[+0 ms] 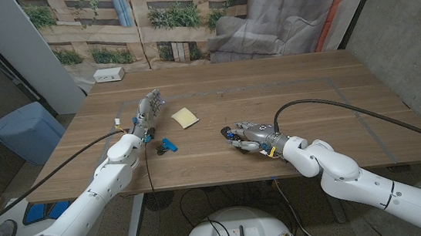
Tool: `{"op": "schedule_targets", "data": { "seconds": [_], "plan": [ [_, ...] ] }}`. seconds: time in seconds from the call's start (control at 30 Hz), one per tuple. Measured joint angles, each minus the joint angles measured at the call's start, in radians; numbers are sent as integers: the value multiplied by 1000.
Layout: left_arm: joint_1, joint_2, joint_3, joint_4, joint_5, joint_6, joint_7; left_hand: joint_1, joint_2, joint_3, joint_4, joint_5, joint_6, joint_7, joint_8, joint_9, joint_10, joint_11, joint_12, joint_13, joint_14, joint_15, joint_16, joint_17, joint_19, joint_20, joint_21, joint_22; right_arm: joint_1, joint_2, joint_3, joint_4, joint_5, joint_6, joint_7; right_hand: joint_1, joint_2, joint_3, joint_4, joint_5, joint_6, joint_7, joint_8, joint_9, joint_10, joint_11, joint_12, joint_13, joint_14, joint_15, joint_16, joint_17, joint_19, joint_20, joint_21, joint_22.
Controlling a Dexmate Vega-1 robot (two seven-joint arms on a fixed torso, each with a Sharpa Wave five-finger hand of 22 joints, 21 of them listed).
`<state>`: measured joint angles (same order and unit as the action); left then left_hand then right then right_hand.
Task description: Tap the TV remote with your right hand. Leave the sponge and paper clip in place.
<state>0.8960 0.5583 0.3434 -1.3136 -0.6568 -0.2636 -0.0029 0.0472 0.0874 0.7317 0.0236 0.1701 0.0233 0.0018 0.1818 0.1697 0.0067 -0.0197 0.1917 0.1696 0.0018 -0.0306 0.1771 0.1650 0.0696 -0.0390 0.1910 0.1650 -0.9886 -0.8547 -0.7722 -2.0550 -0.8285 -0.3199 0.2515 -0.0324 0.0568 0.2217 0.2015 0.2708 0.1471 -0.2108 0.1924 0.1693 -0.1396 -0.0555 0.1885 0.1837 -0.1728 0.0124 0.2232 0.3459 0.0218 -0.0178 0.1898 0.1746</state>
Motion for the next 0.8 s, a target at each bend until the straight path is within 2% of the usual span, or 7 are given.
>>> {"op": "schedule_targets", "data": {
  "seconds": [0.43, 0.6, 0.7, 0.8],
  "plan": [
    [4, -4, -2, 1, 0, -11, 6, -4, -4, 4, 4, 0, 0, 0, 0, 0, 0, 0, 0, 0, 0, 0, 0, 0, 2, 2, 0, 0, 4, -4, 4, 2, -6, 10, -10, 0, 0, -7, -2, 0, 0, 0, -7, 0, 0, 0, 0, 0, 4, -4, 0, 5, 3, -3, 0, 0],
    [3, -8, -2, 5, 2, -15, 9, -4, -4, 4, 4, 0, 0, 0, 0, 0, 0, 0, 0, 0, 0, 0, 0, 0, 4, 4, 0, 0, 5, -7, 12, 2, -6, 21, -28, 0, 0, -11, -6, 0, 23, -23, -7, 2, 19, 4, 8, 0, 4, -4, 7, 5, 4, -4, 8, -3],
    [1, -11, -3, 8, 3, -17, 10, -4, -4, 4, 4, 0, 0, 0, 0, 0, 0, 0, 0, 0, 0, 0, 0, 0, 4, 4, 0, 0, 5, -10, 19, 1, -2, 28, -39, 0, 0, -11, -6, 0, 59, 2, 3, 10, 22, 0, 8, 0, 4, -4, 8, 5, 4, -4, 8, -3],
    [-1, -15, -3, 13, 3, -20, 10, -4, -4, 4, 4, 0, 0, 0, 0, 0, 0, 0, 0, 0, 5, -5, 0, 0, 4, 4, 0, 0, 4, -14, 26, -2, 4, 38, -48, 0, 0, -11, -6, 0, 66, 5, 7, 11, 29, 0, 8, 0, 4, -4, 8, 5, 9, -9, 8, -3]
  ]
}}
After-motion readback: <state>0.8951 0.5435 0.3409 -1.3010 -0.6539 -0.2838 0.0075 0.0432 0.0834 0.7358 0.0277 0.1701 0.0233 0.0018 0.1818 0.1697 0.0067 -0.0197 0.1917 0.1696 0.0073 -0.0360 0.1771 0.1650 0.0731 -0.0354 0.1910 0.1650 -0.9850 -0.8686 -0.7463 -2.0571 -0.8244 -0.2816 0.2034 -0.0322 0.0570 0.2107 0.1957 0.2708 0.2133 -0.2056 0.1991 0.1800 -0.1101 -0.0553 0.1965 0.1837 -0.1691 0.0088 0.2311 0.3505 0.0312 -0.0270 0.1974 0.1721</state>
